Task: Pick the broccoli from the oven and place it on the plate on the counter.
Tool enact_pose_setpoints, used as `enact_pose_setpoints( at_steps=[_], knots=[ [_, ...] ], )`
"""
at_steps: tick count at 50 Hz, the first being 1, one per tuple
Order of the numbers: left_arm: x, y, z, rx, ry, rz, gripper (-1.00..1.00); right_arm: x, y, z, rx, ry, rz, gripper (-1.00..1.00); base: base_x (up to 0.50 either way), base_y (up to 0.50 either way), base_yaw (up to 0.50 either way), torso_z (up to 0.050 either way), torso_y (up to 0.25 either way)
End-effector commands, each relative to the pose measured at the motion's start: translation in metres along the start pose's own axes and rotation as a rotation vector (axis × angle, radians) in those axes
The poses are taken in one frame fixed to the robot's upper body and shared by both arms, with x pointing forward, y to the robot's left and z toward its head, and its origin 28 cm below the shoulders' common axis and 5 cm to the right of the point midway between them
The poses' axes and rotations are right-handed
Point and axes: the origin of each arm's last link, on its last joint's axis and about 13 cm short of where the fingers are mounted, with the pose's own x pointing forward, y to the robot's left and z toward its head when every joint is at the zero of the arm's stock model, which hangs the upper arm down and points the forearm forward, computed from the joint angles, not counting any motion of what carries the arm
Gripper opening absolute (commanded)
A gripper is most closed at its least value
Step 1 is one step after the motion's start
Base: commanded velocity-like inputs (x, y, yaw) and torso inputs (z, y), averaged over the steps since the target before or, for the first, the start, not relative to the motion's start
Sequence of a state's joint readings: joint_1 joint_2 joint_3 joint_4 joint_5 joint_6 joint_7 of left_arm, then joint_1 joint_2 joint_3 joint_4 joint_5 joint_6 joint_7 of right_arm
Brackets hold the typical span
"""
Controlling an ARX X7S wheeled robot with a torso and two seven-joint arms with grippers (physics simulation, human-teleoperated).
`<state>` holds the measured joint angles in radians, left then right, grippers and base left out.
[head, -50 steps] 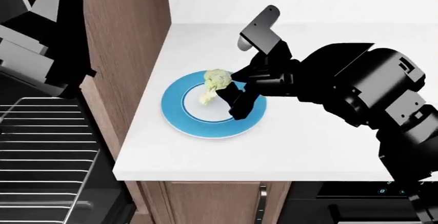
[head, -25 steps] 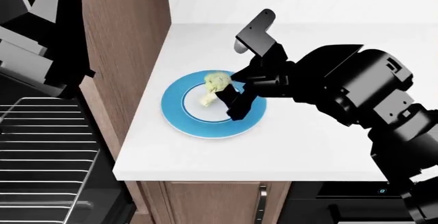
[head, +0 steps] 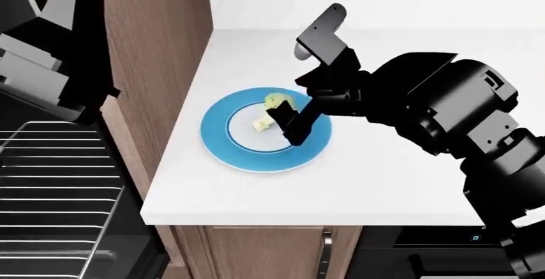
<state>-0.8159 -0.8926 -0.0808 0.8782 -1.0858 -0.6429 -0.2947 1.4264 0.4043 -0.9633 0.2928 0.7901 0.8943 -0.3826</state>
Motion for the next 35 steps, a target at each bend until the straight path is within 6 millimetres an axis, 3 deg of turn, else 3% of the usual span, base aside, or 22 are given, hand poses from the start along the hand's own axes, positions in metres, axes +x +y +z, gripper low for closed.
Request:
enact_pose_setpoints(
  at_steps=[1,5,8,13,18,23,28,35],
  knots=[
    [0.0,0.0,0.0,0.001,0.001,0.0,1.0,-0.01,-0.001,0.009,-0.032,-0.09,-0.005,1.0,0.0,0.0,0.0,0.0,0.0],
    [0.0,0.0,0.0,0.0,-0.003,0.005,1.0,-0.019,-0.001,0.017,-0.055,-0.181,-0.011,1.0,0.0,0.0,0.0,0.0,0.0],
    [0.0,0.0,0.0,-0.007,-0.008,0.016,1.0,-0.037,0.003,0.027,-0.087,-0.304,-0.026,1.0,0.0,0.0,0.0,0.0,0.0],
    [0.0,0.001,-0.001,-0.004,-0.004,0.019,1.0,-0.06,0.011,0.025,-0.167,-0.403,-0.076,1.0,0.0,0.0,0.0,0.0,0.0],
    [-0.003,-0.001,-0.001,-0.001,-0.016,0.02,1.0,-0.086,0.025,0.015,-0.242,-0.559,-0.132,1.0,0.0,0.0,0.0,0.0,0.0],
    [-0.004,0.0,-0.002,0.002,-0.017,0.035,1.0,-0.106,0.043,-0.011,-0.304,-0.734,-0.246,1.0,0.0,0.0,0.0,0.0,0.0],
    [-0.006,-0.002,-0.001,0.006,-0.023,0.029,1.0,-0.125,0.062,-0.033,-0.343,-0.961,-0.474,1.0,0.0,0.0,0.0,0.0,0.0],
    [-0.007,-0.004,-0.003,-0.001,-0.048,0.023,1.0,-0.144,0.072,-0.038,-0.432,-1.171,-0.682,1.0,0.0,0.0,0.0,0.0,0.0]
  ],
)
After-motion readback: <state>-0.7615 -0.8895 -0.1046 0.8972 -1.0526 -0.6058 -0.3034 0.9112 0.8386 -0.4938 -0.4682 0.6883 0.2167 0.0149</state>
